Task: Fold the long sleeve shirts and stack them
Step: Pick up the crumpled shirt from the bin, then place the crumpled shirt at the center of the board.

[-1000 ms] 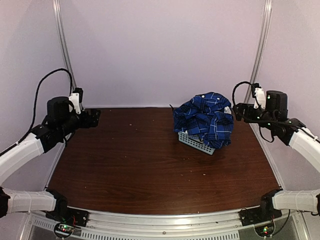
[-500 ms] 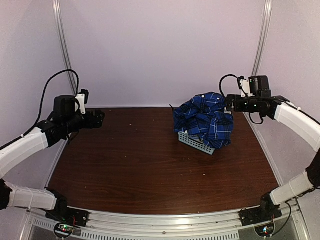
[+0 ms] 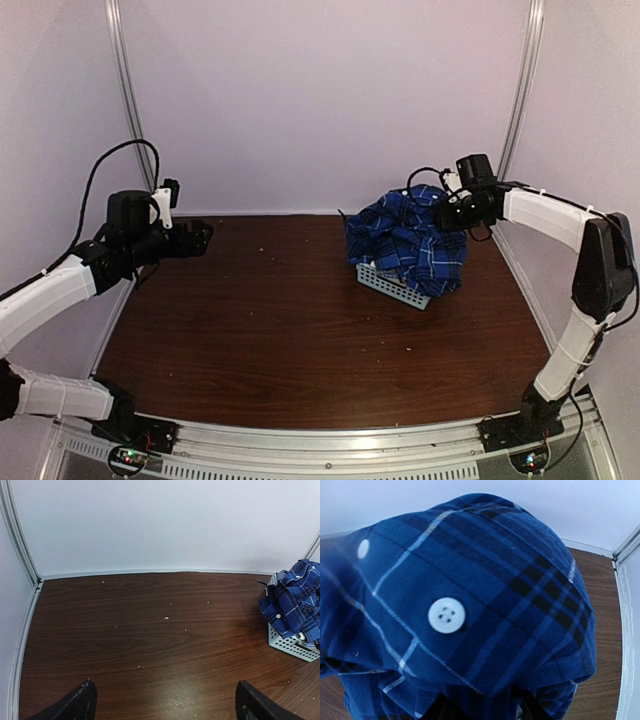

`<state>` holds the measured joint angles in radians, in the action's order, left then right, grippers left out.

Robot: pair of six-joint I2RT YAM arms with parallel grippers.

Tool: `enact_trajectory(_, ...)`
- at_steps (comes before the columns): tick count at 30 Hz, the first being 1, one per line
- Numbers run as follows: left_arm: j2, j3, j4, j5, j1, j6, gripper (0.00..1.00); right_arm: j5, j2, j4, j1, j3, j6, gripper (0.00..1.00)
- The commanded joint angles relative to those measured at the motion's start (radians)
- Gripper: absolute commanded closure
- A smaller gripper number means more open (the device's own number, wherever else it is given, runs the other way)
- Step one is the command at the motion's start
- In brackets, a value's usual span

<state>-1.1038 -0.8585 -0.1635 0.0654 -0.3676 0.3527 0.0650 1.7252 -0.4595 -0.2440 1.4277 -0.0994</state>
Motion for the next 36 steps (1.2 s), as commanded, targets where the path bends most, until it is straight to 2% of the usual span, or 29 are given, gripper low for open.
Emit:
enact_trajectory(1, 0.022, -0.026, 0.018, -0.016, -0.001, 0.005, 0.02, 0.076, -0.061, 0.019, -0.063, 0.058, 0.034, 0.72)
enact_trajectory(4, 0.025, -0.025, 0.018, -0.012, -0.001, 0.007, 0.02, 0.133, -0.123, 0.027, -0.128, 0.102, 0.046, 1.00)
enact_trajectory(9, 0.033, -0.020, 0.019, 0.020, -0.001, 0.021, 0.02, 0.320, -0.189, 0.011, -0.250, 0.271, 0.018, 1.00)
enact_trajectory(13, 0.044, -0.012, 0.018, 0.107, 0.000, 0.063, 0.02, 0.476, -0.190, 0.080, -0.395, 0.386, -0.059, 1.00)
enact_trajectory(19, 0.058, -0.037, -0.017, 0.231, -0.001, 0.099, 0.02, 0.625, -0.067, 0.110, -0.529, 0.522, -0.146, 1.00)
enact_trajectory(22, 0.070, -0.039, -0.034, 0.278, -0.001, 0.108, 0.02, 0.597, -0.001, 0.089, -0.545, 0.549, -0.151, 0.99)
enact_trajectory(23, 0.076, -0.038, -0.035, 0.285, -0.001, 0.109, 0.02, 0.572, 0.020, 0.069, -0.544, 0.553, -0.147, 0.95)
enact_trajectory(25, 0.081, -0.037, -0.041, 0.285, -0.001, 0.108, 0.02, 0.509, 0.060, 0.017, -0.533, 0.549, -0.135, 0.73)
enact_trajectory(26, 0.084, -0.036, -0.041, 0.275, -0.001, 0.104, 0.02, 0.480, 0.070, -0.011, -0.520, 0.538, -0.131, 0.45)
enact_trajectory(27, 0.084, -0.036, -0.041, 0.262, -0.001, 0.099, 0.02, 0.454, 0.070, -0.023, -0.513, 0.516, -0.132, 0.23)
enact_trajectory(28, 0.082, -0.036, -0.041, 0.250, -0.001, 0.090, 0.02, 0.419, 0.060, -0.025, -0.492, 0.481, -0.135, 0.14)
enact_trajectory(31, 0.082, -0.037, -0.043, 0.214, -0.001, 0.068, 0.02, 0.300, -0.035, 0.024, -0.421, 0.315, -0.165, 0.07)
enact_trajectory(33, 0.084, -0.035, -0.042, 0.194, -0.001, 0.063, 0.02, 0.227, -0.126, 0.049, -0.355, 0.164, -0.187, 0.06)
enact_trajectory(36, 0.084, -0.029, -0.031, 0.167, -0.001, 0.057, 0.02, 0.075, -0.201, 0.006, -0.262, 0.023, -0.181, 0.07)
